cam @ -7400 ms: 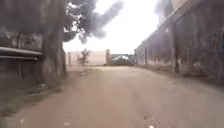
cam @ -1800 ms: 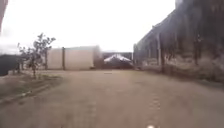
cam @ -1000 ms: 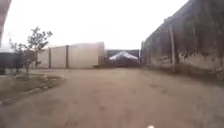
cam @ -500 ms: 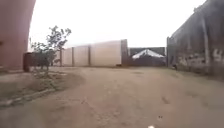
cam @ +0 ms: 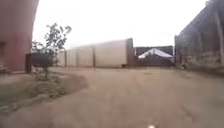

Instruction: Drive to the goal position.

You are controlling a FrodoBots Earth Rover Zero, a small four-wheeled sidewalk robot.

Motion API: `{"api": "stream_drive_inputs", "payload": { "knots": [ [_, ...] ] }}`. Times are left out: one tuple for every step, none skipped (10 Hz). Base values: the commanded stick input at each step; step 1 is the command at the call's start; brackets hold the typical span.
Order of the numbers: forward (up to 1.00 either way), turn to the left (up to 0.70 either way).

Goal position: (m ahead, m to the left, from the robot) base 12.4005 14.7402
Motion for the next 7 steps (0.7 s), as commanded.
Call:
{"api": "stream_drive_inputs", "payload": {
  "knots": [
    [0.85, 0.02],
    [0.85, 0.01],
    [0.85, 0.01],
    [0.85, 0.01],
    [0.85, 0.01],
    [0.85, 0.01],
    [0.85, 0.01]
  ]
}}
